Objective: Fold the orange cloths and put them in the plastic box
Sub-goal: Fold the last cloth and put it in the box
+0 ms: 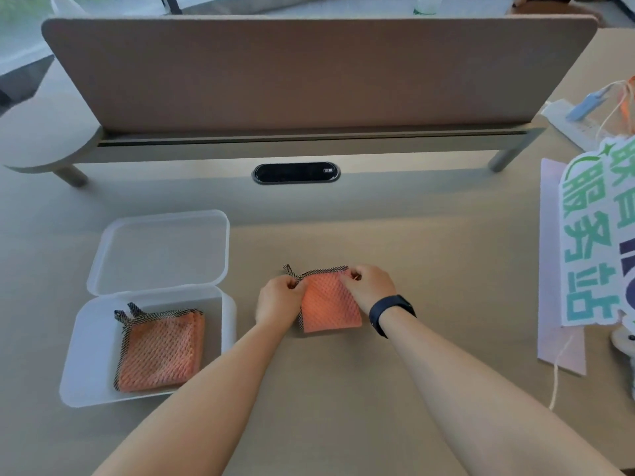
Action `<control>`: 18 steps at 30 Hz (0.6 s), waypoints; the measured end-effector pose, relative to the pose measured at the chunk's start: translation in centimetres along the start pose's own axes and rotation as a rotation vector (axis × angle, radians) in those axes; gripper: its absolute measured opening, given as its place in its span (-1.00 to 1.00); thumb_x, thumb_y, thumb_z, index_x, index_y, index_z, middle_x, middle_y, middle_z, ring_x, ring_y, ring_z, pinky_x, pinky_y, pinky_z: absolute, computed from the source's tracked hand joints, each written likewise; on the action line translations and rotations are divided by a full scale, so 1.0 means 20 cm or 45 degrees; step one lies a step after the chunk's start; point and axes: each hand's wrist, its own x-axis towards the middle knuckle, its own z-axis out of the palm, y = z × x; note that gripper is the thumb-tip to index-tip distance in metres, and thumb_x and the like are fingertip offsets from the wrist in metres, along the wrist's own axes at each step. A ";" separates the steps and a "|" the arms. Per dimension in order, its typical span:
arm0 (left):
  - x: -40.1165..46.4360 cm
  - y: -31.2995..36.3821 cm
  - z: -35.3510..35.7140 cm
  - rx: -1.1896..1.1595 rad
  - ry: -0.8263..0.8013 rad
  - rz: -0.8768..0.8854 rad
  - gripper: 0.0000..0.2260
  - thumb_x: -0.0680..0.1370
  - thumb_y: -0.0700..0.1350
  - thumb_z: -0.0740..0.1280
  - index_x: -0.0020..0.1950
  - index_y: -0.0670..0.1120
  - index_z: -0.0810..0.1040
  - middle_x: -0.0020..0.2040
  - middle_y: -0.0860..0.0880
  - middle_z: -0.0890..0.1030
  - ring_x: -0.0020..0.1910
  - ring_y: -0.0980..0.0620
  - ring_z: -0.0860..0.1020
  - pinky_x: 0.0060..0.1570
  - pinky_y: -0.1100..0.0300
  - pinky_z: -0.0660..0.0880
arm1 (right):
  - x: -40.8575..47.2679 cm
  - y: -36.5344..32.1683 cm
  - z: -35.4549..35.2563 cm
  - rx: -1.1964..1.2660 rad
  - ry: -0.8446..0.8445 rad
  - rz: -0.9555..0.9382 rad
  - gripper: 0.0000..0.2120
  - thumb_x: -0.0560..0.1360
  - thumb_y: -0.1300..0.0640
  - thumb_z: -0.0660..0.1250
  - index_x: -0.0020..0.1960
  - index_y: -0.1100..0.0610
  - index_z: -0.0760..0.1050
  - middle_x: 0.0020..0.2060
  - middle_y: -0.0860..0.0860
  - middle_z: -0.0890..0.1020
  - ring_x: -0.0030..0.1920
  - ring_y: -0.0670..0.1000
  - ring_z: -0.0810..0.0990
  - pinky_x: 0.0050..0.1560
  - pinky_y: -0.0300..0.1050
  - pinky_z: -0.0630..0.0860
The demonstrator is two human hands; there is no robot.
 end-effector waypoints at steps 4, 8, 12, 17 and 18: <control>0.00 0.01 0.02 0.069 0.061 -0.044 -0.68 0.47 0.14 0.32 -0.32 -0.06 0.42 -0.38 0.05 0.51 -0.32 -0.01 0.48 -0.35 0.17 0.33 | 0.02 0.03 0.04 0.011 0.032 0.105 -0.88 0.47 -0.01 0.31 -0.18 0.03 0.51 -0.26 -0.09 0.58 -0.21 0.00 0.55 -0.30 -0.13 0.35; -0.03 0.01 0.02 0.020 0.138 -0.055 -0.71 0.45 0.17 0.35 -0.15 -0.05 0.45 -0.27 0.05 0.56 -0.25 0.00 0.53 -0.27 0.14 0.42 | 0.01 0.03 0.04 0.140 0.086 0.160 -0.87 0.44 -0.03 0.35 -0.12 0.02 0.48 -0.21 -0.11 0.57 -0.18 -0.02 0.55 -0.25 -0.14 0.38; -0.08 -0.02 0.04 0.060 0.098 -0.019 -0.68 0.40 0.16 0.36 0.01 -0.03 0.49 -0.09 0.05 0.55 -0.10 0.01 0.53 -0.16 0.15 0.42 | -0.06 0.06 0.05 0.122 0.042 0.178 -0.75 0.43 -0.11 0.37 -0.05 0.05 0.48 -0.17 -0.07 0.58 -0.17 -0.02 0.55 -0.22 -0.13 0.40; -0.12 -0.01 0.09 0.195 0.054 0.004 -0.80 0.43 0.06 0.30 -0.22 -0.07 0.47 -0.09 -0.06 0.48 -0.06 -0.15 0.51 -0.17 0.08 0.47 | -0.12 0.09 0.09 -0.002 -0.076 0.075 -0.79 0.44 -0.05 0.35 -0.17 0.09 0.52 -0.20 -0.01 0.61 -0.22 0.00 0.58 -0.30 -0.10 0.48; -0.12 -0.01 0.09 0.215 0.042 0.004 -0.79 0.44 0.05 0.29 -0.25 -0.08 0.45 -0.09 -0.08 0.49 -0.05 -0.17 0.50 -0.15 0.06 0.47 | -0.13 0.09 0.09 -0.005 -0.072 0.054 -0.81 0.44 -0.03 0.35 -0.19 0.09 0.51 -0.19 -0.01 0.61 -0.21 0.00 0.57 -0.33 -0.14 0.43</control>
